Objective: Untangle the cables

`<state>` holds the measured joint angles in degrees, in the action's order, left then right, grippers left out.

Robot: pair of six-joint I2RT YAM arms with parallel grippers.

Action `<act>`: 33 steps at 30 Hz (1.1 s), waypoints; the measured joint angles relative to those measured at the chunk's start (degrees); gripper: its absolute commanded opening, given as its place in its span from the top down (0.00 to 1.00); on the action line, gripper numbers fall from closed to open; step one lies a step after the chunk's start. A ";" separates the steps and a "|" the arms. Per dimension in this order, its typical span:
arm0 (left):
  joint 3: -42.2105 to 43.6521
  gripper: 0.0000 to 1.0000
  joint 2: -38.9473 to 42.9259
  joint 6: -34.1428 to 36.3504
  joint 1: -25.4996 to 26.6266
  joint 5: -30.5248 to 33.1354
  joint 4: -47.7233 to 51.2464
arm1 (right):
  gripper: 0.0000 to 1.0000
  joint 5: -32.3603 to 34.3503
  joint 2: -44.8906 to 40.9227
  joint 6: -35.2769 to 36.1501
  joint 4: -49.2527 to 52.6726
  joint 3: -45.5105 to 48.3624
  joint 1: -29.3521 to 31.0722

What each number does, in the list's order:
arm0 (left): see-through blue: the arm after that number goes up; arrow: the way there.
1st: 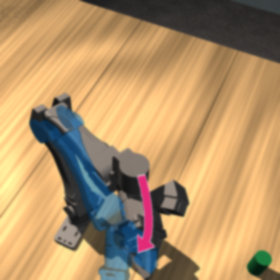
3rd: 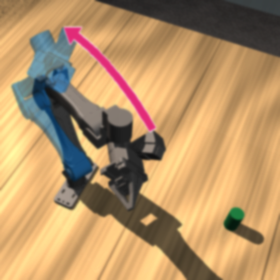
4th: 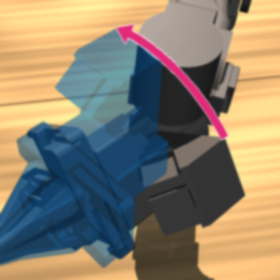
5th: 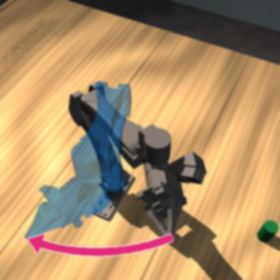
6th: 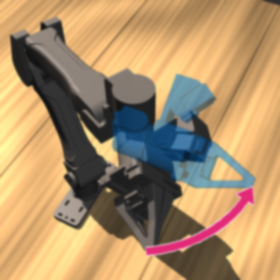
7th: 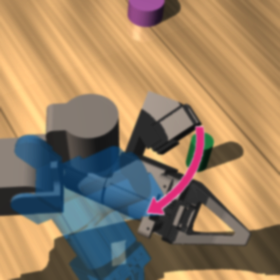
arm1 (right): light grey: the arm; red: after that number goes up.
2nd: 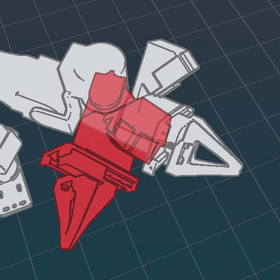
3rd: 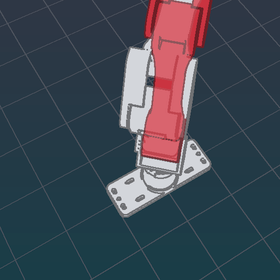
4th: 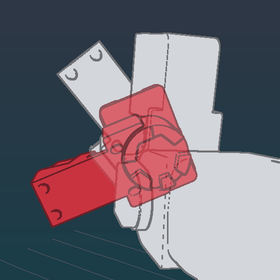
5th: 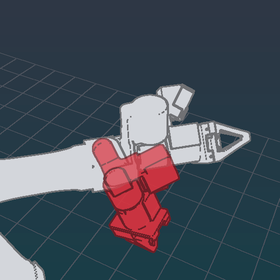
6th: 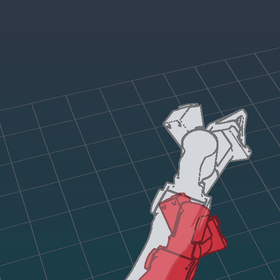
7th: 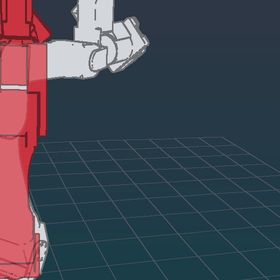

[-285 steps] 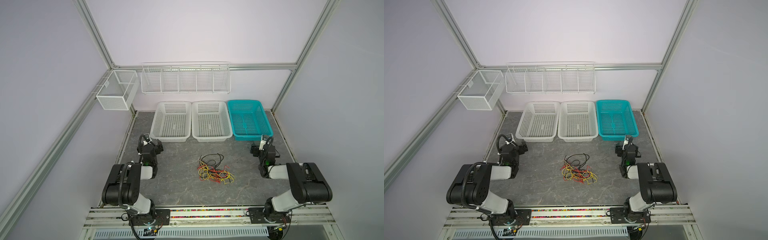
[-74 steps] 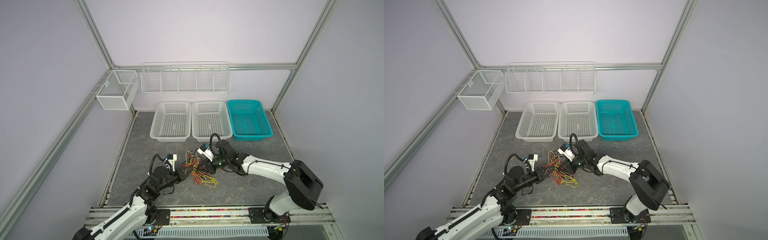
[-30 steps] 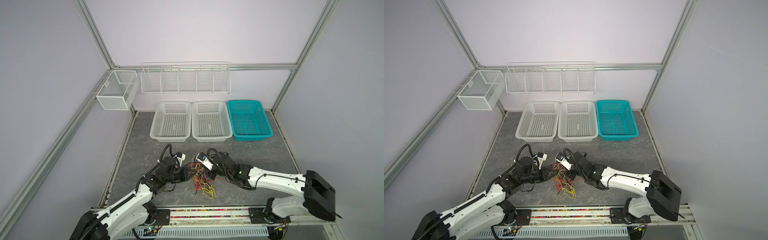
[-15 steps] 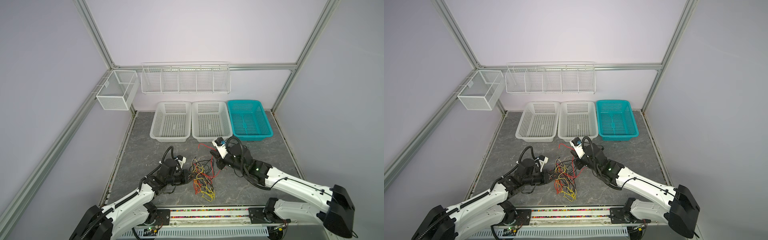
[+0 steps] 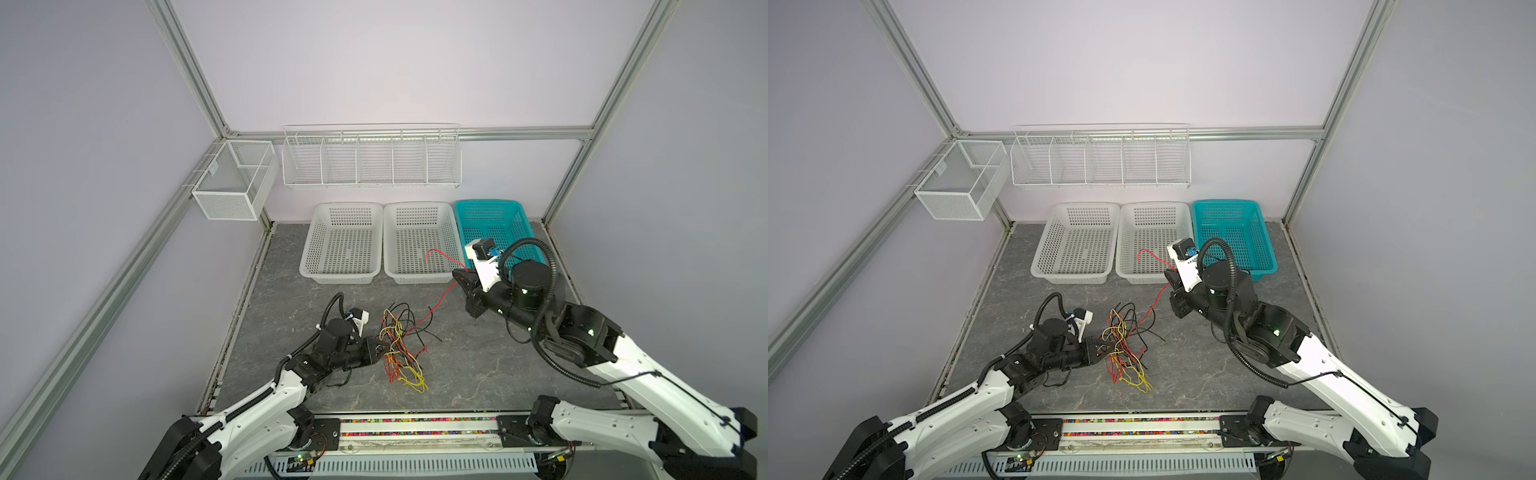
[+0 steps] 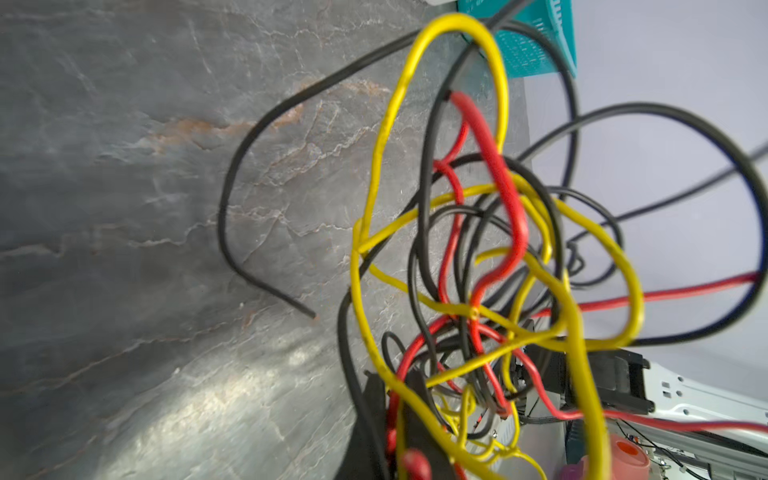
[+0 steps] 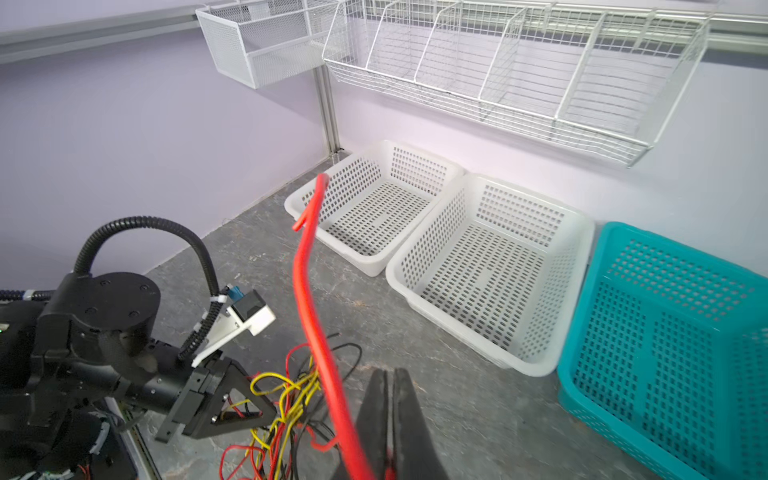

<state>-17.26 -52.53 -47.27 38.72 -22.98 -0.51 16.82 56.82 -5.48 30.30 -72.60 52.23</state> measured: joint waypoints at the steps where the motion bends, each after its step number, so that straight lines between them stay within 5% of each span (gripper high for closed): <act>1: 0.00 1.00 -0.02 0.02 0.04 0.22 -0.57 | 0.93 0.59 -0.09 0.37 1.95 -1.27 0.00; 13: -1.33 1.00 -1.11 1.05 0.63 1.60 -4.96 | 0.88 1.90 -2.54 2.62 15.32 -8.13 0.02; 19: -1.29 1.00 -0.33 0.85 0.28 3.26 -1.01 | 0.74 -4.66 -7.50 -0.72 12.00 2.01 -0.11; 25: -1.86 1.00 2.60 1.01 0.28 1.57 -1.09 | 0.47 -11.69 -9.31 -5.16 8.96 12.83 0.04; 33: -2.91 1.00 4.37 1.53 0.28 -1.57 -2.86 | 0.48 -17.27 -4.98 -9.18 0.15 17.97 3.87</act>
<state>-20.16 -48.16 -45.74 39.00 -24.56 -3.38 -0.45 51.83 -14.66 30.46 -54.63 56.10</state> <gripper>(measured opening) 0.061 0.536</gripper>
